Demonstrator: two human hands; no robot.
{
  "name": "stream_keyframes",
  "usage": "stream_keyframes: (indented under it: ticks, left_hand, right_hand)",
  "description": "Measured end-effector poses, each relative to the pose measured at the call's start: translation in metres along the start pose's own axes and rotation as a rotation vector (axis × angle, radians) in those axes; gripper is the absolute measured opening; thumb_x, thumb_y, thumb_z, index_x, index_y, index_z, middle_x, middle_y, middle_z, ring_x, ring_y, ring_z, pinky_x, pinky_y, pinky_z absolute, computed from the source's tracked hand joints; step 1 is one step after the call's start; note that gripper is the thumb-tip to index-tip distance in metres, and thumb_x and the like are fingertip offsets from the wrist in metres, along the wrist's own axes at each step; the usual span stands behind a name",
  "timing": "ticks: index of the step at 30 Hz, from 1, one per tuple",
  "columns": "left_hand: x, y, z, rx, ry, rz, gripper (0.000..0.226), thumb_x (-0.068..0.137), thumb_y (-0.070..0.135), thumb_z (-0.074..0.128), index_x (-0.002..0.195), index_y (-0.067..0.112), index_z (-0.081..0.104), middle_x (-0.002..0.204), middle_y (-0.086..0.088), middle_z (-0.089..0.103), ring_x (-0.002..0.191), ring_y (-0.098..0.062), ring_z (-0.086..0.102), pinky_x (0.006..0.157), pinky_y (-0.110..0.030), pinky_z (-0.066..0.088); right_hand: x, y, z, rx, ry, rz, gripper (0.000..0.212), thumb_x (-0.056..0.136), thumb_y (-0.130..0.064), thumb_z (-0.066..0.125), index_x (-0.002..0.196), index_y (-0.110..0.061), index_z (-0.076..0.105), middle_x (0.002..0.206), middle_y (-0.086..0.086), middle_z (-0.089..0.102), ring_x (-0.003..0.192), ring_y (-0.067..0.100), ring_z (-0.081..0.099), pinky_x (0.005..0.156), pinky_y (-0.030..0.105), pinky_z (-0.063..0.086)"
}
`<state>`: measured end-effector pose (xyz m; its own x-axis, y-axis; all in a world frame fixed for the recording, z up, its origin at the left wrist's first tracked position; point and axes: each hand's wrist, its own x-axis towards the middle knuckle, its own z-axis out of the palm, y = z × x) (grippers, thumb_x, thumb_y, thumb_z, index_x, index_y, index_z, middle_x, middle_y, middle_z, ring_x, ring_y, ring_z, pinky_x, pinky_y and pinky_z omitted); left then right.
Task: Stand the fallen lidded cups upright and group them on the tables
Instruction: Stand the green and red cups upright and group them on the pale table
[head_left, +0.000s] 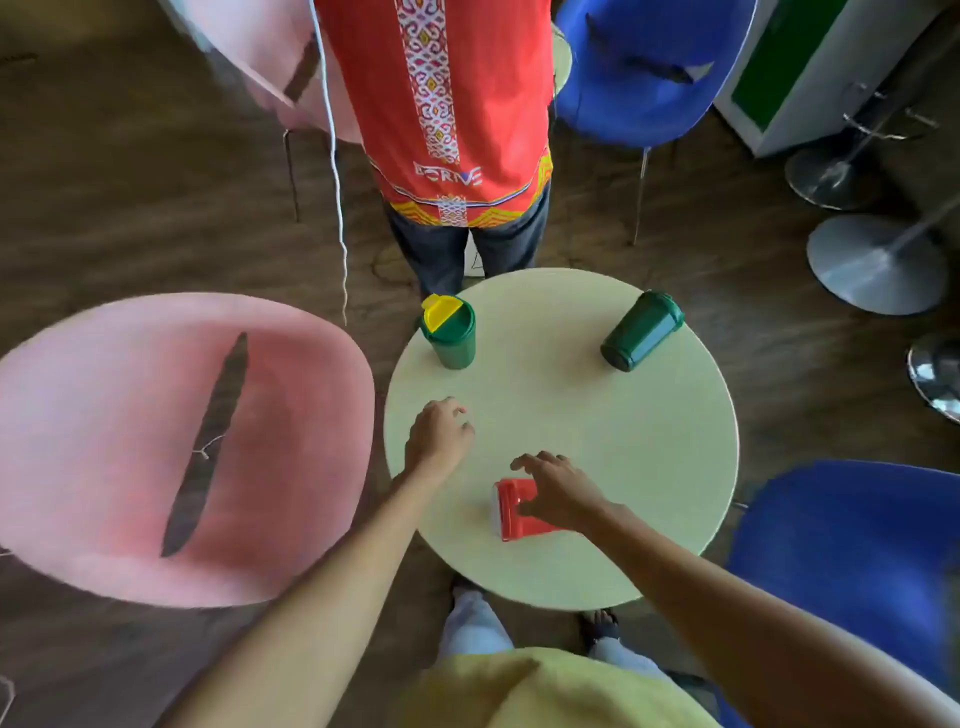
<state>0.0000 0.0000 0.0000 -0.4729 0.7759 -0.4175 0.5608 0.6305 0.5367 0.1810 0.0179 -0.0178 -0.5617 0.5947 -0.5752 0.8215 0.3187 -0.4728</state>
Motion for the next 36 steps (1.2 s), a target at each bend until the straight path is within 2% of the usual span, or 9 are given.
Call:
stream_keyframes:
  ticks: [3, 6, 9, 12, 15, 19, 29, 33, 36]
  left_hand:
    - [0.035, 0.000, -0.017, 0.084, 0.091, 0.139, 0.043, 0.084, 0.009, 0.060, 0.126, 0.019, 0.058, 0.129, -0.008, 0.055, 0.121, -0.029, 0.051, 0.093, -0.040, 0.048]
    - [0.075, 0.003, -0.027, 0.127, 0.140, 0.282, 0.055, 0.075, 0.004, 0.063, 0.128, 0.018, 0.053, 0.126, -0.010, 0.050, 0.120, -0.033, 0.048, 0.095, -0.044, 0.047]
    - [0.113, 0.007, -0.035, 0.205, 0.136, 0.407, 0.071, 0.065, 0.003, 0.069, 0.131, 0.019, 0.049, 0.136, -0.014, 0.042, 0.123, -0.037, 0.045, 0.099, -0.049, 0.046]
    - [0.139, 0.014, -0.046, 0.407, 0.105, 0.501, 0.086, 0.062, 0.008, 0.077, 0.141, 0.015, 0.042, 0.147, -0.018, 0.032, 0.129, -0.041, 0.036, 0.109, -0.048, 0.035]
    - [0.157, 0.020, -0.053, 0.508, 0.027, 0.495, 0.093, 0.067, 0.011, 0.079, 0.147, 0.017, 0.033, 0.156, -0.015, 0.022, 0.136, -0.039, 0.027, 0.113, -0.045, 0.030]
    - [0.168, 0.022, -0.049, 0.486, -0.078, 0.454, 0.091, 0.069, 0.007, 0.079, 0.147, 0.015, 0.033, 0.152, -0.012, 0.030, 0.134, -0.038, 0.031, 0.112, -0.042, 0.033]
    - [0.169, 0.023, -0.049, 0.458, -0.061, 0.465, 0.094, 0.066, 0.007, 0.082, 0.146, 0.015, 0.035, 0.145, -0.012, 0.038, 0.127, -0.039, 0.037, 0.108, -0.044, 0.038]
    - [0.168, 0.023, -0.049, 0.454, -0.055, 0.468, 0.092, 0.067, 0.005, 0.081, 0.147, 0.014, 0.035, 0.146, -0.012, 0.037, 0.128, -0.039, 0.036, 0.110, -0.043, 0.035]
    - [0.167, 0.023, -0.048, 0.445, -0.052, 0.465, 0.091, 0.067, 0.004, 0.081, 0.146, 0.014, 0.036, 0.146, -0.012, 0.038, 0.128, -0.039, 0.036, 0.110, -0.042, 0.035]
  right_hand:
    - [0.006, -0.013, 0.011, -0.090, -0.020, 0.052, 0.078, 0.079, -0.033, 0.072, 0.146, -0.028, 0.035, 0.145, 0.006, 0.042, 0.132, 0.028, 0.039, 0.105, 0.048, 0.038]
    - [0.010, -0.013, 0.028, -0.214, -0.058, 0.095, 0.090, 0.075, -0.038, 0.076, 0.149, -0.027, 0.027, 0.148, 0.007, 0.037, 0.135, 0.029, 0.035, 0.108, 0.048, 0.034]
    - [0.012, -0.010, 0.040, -0.331, -0.028, 0.101, 0.096, 0.073, -0.035, 0.077, 0.150, -0.023, 0.021, 0.149, 0.008, 0.033, 0.134, 0.030, 0.033, 0.109, 0.047, 0.030]
    - [0.016, -0.008, 0.049, -0.379, 0.032, 0.082, 0.092, 0.076, -0.029, 0.075, 0.150, -0.022, 0.021, 0.149, 0.008, 0.034, 0.133, 0.031, 0.035, 0.107, 0.046, 0.031]
    - [0.022, -0.005, 0.054, -0.375, 0.082, 0.066, 0.087, 0.075, -0.027, 0.074, 0.148, -0.023, 0.026, 0.144, 0.008, 0.042, 0.129, 0.032, 0.041, 0.102, 0.047, 0.035]
    - [0.024, 0.003, 0.048, -0.296, 0.129, 0.066, 0.083, 0.071, -0.036, 0.072, 0.143, -0.027, 0.032, 0.136, 0.002, 0.048, 0.124, 0.029, 0.045, 0.096, 0.044, 0.038]
    - [0.017, 0.013, 0.012, 0.086, 0.420, 0.213, 0.088, 0.065, -0.039, 0.075, 0.141, -0.020, 0.037, 0.139, 0.001, 0.050, 0.125, 0.027, 0.045, 0.098, 0.038, 0.036]
    - [0.019, 0.016, -0.006, 0.316, 0.500, 0.234, 0.089, 0.065, -0.027, 0.082, 0.141, -0.015, 0.036, 0.135, 0.007, 0.050, 0.121, 0.030, 0.047, 0.096, 0.034, 0.040]
    - [0.021, 0.021, -0.015, 0.364, 0.537, 0.205, 0.099, 0.064, -0.021, 0.084, 0.146, -0.019, 0.028, 0.138, 0.008, 0.047, 0.122, 0.031, 0.049, 0.094, 0.034, 0.042]
